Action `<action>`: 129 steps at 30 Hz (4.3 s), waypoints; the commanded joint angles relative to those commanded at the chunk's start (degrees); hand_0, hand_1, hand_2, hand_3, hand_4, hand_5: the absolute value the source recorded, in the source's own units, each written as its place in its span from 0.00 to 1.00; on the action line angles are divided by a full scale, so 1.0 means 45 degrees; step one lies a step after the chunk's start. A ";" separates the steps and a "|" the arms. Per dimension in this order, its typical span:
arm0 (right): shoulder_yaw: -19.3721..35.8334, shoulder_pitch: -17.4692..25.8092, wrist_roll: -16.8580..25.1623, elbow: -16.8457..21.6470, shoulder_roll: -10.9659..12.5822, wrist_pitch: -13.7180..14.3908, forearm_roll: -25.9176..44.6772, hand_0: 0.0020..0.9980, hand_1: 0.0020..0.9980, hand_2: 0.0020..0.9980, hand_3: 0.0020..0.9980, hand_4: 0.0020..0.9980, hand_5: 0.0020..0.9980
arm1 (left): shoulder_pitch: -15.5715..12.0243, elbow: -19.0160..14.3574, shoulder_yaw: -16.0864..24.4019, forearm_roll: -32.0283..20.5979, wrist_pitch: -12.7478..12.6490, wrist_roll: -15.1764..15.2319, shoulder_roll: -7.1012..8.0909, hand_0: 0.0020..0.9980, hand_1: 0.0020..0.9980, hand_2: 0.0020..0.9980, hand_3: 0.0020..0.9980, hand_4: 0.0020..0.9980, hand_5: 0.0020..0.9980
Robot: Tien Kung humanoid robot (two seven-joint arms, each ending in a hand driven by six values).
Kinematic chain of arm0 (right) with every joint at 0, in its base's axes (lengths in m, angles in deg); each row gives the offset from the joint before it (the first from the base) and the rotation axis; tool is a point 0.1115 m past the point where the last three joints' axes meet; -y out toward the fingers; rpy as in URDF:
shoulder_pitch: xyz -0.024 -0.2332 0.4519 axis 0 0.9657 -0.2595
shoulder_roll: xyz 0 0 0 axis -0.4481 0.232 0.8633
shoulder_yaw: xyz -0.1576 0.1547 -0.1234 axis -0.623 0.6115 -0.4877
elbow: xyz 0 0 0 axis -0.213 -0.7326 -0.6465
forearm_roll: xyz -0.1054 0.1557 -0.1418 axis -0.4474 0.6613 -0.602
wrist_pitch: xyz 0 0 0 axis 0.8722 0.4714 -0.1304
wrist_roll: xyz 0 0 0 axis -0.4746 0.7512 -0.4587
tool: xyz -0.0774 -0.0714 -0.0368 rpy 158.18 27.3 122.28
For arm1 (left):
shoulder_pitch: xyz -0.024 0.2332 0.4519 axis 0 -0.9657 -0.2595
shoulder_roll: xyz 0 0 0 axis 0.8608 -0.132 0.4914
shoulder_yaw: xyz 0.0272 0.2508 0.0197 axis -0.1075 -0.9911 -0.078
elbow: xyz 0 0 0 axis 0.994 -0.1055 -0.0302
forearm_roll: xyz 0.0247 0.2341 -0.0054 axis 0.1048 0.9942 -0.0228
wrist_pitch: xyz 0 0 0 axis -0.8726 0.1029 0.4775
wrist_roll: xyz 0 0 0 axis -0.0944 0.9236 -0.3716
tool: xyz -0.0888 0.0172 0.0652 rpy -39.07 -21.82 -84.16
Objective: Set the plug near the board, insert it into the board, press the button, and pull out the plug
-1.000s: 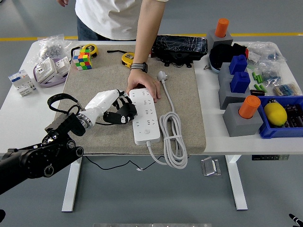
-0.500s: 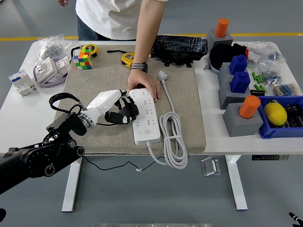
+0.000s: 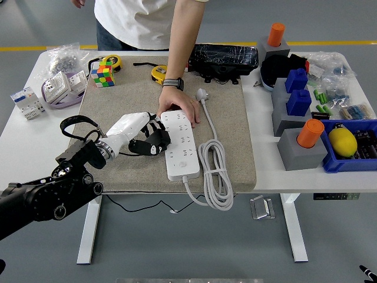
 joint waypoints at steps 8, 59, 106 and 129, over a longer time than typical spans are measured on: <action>-0.0054 -0.0001 0.0034 0.0004 0.0011 0.0005 0.0026 0.62 0.67 0.64 0.57 0.98 0.59 | 0.0041 0.0053 -0.0138 0.0413 -0.0199 -0.0062 0.0005 0.50 0.45 0.48 0.55 0.64 0.02; 0.0151 0.0088 0.0036 0.0122 0.0000 0.0045 -0.0154 0.62 0.67 0.64 0.57 0.98 0.59 | -0.3835 -0.6054 0.4024 -0.0166 -0.0105 -0.1740 0.1481 0.35 0.41 0.48 0.63 0.81 0.38; 0.0157 0.0084 0.0055 0.0207 0.0021 0.0002 -0.0111 0.62 0.67 0.64 0.57 0.98 0.59 | -0.2853 -0.4860 0.2286 -0.1205 0.0314 -0.2191 0.0636 0.74 0.74 0.73 0.64 0.79 0.36; 0.0154 0.0058 0.0111 0.0298 0.0027 0.0022 -0.0090 0.62 0.67 0.64 0.57 0.99 0.59 | -0.1697 -0.4593 0.1325 -0.1467 0.0386 -0.2008 0.0071 0.73 0.72 0.72 0.63 0.79 0.36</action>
